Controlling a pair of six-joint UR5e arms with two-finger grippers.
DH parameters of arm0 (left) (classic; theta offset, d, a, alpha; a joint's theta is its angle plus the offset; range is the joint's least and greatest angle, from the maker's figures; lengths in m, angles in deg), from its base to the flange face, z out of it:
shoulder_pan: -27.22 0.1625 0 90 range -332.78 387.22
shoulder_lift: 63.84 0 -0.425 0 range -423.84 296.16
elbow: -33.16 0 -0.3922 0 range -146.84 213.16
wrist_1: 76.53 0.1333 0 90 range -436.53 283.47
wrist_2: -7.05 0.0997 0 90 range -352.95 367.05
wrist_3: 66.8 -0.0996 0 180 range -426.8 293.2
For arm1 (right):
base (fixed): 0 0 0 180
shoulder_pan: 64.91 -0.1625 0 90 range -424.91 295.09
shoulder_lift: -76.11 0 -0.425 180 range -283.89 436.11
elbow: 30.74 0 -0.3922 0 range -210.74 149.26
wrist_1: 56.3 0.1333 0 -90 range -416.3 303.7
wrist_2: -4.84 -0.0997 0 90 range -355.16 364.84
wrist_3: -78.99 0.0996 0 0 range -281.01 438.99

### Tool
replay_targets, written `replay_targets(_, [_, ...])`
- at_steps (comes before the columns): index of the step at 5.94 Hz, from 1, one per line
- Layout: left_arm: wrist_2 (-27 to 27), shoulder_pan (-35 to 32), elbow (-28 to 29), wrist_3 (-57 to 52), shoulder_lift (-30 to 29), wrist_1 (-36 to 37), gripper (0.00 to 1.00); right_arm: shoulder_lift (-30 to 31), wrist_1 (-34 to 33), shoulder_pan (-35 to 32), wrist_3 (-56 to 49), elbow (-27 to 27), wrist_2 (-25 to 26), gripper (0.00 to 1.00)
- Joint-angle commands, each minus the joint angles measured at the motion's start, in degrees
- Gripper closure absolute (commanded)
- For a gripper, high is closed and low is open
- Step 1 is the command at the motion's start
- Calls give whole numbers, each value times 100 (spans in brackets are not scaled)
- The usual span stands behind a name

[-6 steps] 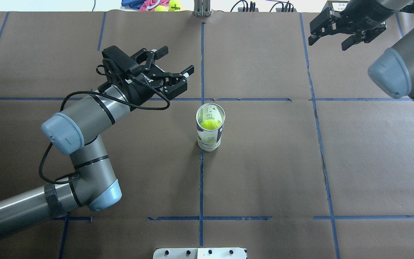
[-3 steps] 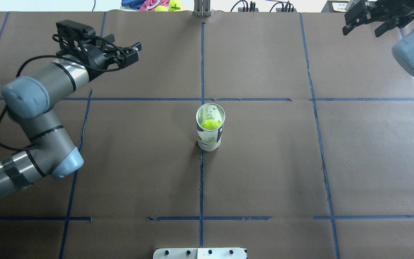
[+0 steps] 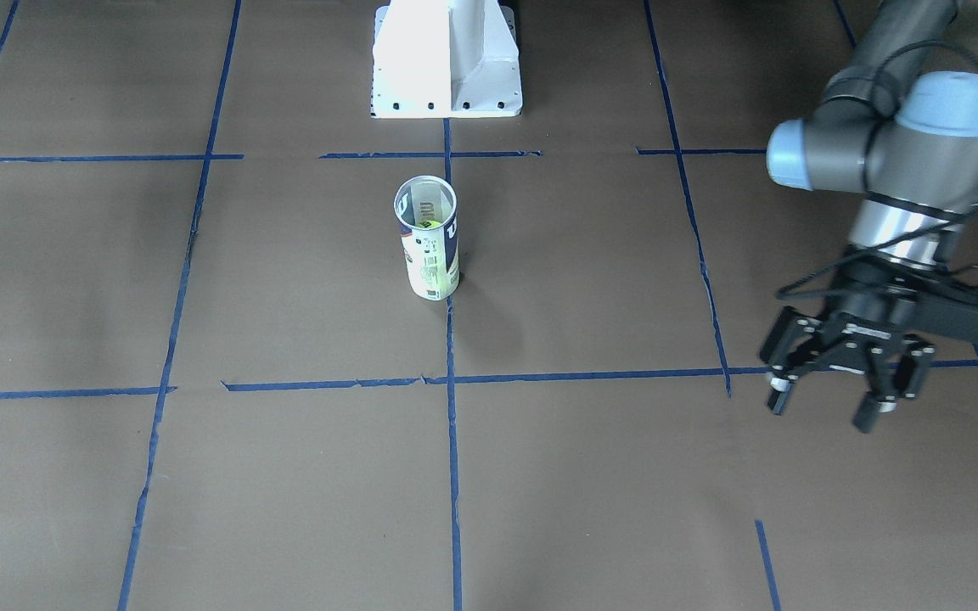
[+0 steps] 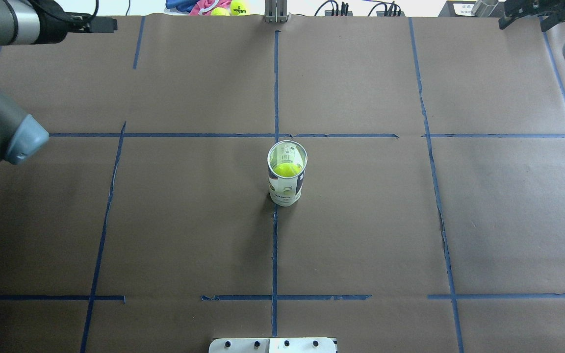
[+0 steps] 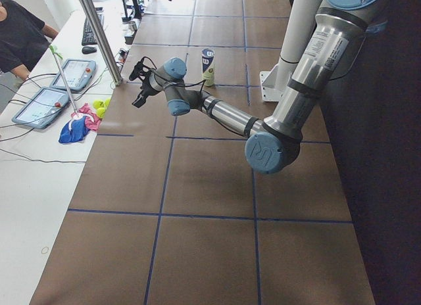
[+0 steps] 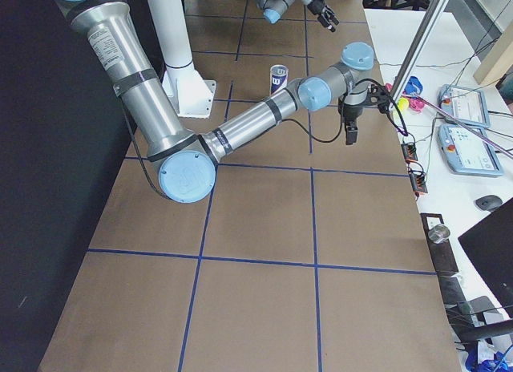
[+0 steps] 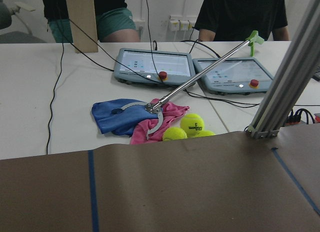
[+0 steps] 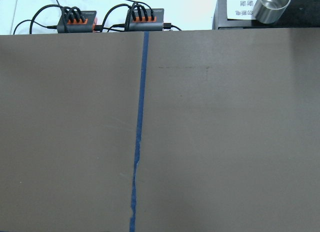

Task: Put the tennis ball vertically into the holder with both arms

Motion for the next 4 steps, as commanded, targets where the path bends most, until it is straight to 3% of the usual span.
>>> replay_targets(1, [-1426,-832,241,-1481,138,1050,0,164,148,-486,-883,-538,-190,1])
replay_targets(2, [-1781,-1141,277,-2343,452,1353,0,234,130,-776,-1669,-837,-357,1])
replay_targets(4, [-1985,-1354,225,-2537,710,2368,0,418,156,-1077,-2150,-1121,-569,1])
